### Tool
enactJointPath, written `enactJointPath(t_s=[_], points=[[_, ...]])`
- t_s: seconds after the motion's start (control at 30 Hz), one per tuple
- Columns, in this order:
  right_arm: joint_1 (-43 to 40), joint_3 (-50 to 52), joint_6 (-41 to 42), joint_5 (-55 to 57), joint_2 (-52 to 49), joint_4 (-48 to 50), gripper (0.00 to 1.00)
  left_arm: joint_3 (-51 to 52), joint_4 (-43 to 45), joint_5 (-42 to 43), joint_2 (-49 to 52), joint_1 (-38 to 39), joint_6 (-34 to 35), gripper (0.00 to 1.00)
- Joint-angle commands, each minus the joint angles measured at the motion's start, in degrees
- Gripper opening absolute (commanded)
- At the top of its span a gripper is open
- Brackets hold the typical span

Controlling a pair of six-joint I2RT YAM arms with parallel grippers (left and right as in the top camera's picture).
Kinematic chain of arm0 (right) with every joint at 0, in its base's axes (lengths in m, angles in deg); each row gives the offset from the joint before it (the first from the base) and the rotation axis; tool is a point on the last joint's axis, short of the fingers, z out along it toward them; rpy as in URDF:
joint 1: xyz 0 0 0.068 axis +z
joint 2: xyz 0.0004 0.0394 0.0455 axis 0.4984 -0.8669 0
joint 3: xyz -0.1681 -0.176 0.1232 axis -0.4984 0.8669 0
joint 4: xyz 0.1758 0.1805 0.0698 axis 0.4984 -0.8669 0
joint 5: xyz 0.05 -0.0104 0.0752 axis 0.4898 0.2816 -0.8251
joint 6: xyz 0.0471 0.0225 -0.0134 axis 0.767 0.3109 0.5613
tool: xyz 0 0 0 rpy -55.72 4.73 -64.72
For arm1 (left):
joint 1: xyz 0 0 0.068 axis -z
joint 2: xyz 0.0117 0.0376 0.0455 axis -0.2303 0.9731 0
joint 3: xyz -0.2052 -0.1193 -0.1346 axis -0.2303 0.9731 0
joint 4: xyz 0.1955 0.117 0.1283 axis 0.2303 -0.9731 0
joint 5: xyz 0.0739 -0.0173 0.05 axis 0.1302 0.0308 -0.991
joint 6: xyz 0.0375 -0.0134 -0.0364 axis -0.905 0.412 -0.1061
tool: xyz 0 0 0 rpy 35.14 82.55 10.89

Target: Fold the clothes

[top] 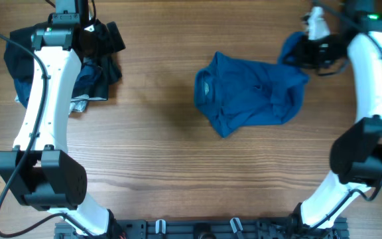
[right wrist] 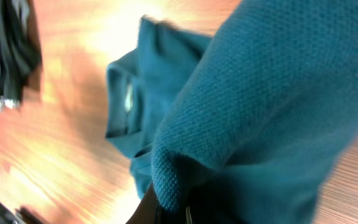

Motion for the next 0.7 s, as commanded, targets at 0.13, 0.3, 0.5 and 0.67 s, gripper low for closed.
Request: enactJointPath(t_s=[0.13, 0.3, 0.5, 0.67], points=[[15.32, 3.45, 4.20, 10.23, -0.20, 2.03, 0.04, 0.48, -0.96, -0.37, 0.74, -0.15, -0.11, 1.00], [21.77, 10.88, 8.96, 10.16, -0.48, 12.96, 0.04, 0.48, -0.94, -0.37, 0.74, -0.15, -0.11, 1.00], [25.68, 13.84, 12.87, 10.19, -2.08, 20.09, 0.05, 0.48, -0.92, -0.37, 0.74, -0.15, -0.11, 1.00], [26.49, 13.84, 15.21, 10.21, -2.29, 22.93, 0.06, 0.48, -0.92, -0.37, 0.74, -0.15, -0.11, 1.00]])
